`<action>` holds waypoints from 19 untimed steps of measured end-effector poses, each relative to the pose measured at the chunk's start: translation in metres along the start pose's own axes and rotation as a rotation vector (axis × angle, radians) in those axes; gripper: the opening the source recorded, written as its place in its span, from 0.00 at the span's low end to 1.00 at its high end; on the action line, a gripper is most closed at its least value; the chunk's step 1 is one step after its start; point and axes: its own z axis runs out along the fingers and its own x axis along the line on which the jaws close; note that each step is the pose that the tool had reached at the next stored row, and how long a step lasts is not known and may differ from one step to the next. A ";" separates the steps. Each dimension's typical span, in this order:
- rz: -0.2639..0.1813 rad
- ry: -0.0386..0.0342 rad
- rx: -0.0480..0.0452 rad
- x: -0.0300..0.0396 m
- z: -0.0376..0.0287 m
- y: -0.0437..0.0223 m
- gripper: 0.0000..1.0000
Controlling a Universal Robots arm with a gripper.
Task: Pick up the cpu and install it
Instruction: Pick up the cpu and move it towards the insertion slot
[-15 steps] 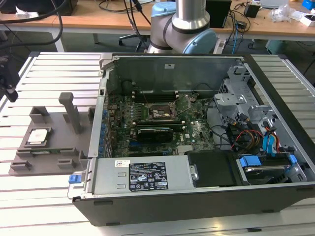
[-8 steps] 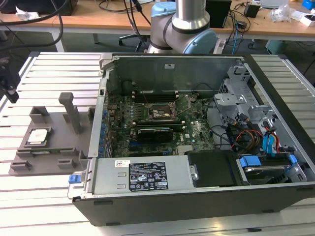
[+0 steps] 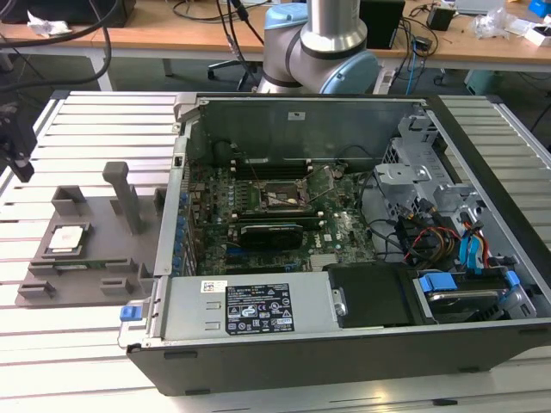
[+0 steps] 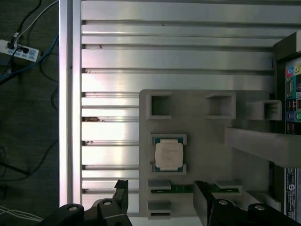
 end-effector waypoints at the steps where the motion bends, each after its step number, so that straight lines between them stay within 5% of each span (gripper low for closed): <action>1: 0.000 0.0000 0.0000 0.0000 0.0003 0.0000 0.66; 19: -0.001 0.0000 -0.0001 0.0002 0.0070 0.0001 0.66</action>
